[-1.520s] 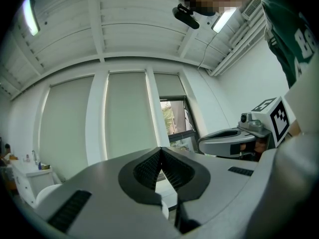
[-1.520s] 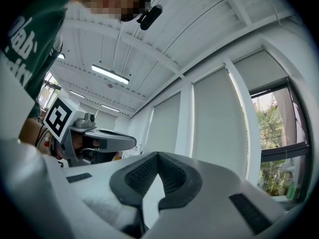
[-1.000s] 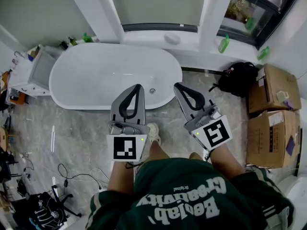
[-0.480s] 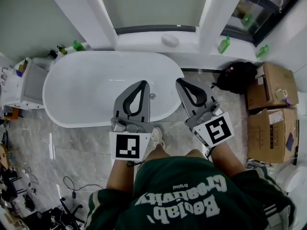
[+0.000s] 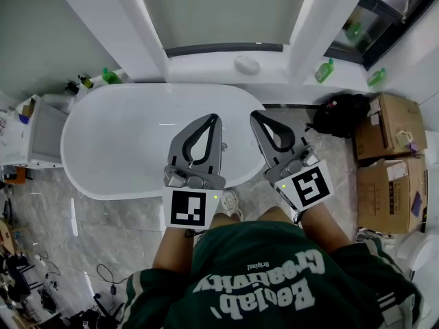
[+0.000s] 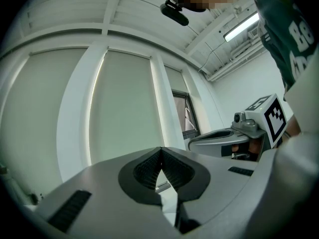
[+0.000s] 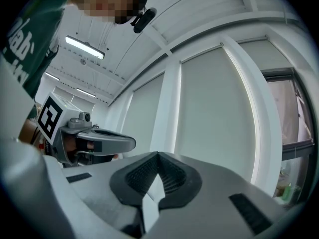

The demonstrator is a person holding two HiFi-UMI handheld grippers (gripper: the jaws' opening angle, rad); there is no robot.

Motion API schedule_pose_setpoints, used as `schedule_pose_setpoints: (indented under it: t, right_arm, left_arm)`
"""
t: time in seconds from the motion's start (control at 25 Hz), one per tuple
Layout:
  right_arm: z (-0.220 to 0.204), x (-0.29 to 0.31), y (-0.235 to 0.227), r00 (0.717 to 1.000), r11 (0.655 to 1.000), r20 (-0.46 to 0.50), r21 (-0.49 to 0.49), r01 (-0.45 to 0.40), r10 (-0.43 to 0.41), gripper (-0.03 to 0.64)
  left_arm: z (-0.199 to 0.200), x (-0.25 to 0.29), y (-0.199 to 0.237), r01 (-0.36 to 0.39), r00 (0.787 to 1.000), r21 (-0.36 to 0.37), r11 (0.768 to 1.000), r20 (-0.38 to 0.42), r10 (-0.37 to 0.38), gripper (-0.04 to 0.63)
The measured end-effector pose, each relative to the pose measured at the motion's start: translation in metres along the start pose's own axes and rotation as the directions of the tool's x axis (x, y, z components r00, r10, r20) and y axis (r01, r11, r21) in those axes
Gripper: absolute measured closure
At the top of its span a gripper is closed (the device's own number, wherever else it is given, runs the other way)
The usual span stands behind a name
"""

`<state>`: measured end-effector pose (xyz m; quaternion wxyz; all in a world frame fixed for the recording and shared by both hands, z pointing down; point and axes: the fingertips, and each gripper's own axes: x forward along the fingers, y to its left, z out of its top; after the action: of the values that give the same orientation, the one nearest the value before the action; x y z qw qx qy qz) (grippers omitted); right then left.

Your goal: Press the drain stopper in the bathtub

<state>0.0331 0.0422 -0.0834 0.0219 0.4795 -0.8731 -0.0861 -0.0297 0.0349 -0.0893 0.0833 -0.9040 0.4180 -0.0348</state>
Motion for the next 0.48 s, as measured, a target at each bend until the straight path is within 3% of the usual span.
schedule_pose_setpoints:
  t: [0.24, 0.48]
  right_arm:
    - [-0.011, 0.026, -0.007, 0.999, 0.998, -0.031, 0.044, 0.038, -0.036, 0.603]
    - [-0.028, 0.037, -0.006, 0.996, 0.999, -0.086, 0.004, 0.036, -0.036, 0.603]
  left_arm:
    - [-0.009, 0.012, 0.019, 0.031, 1.0, 0.032, 0.999, 0.003, -0.031, 0.589]
    - [-0.022, 0.02, 0.033, 0.038, 0.999, 0.018, 0.999, 0.006, -0.038, 0.589]
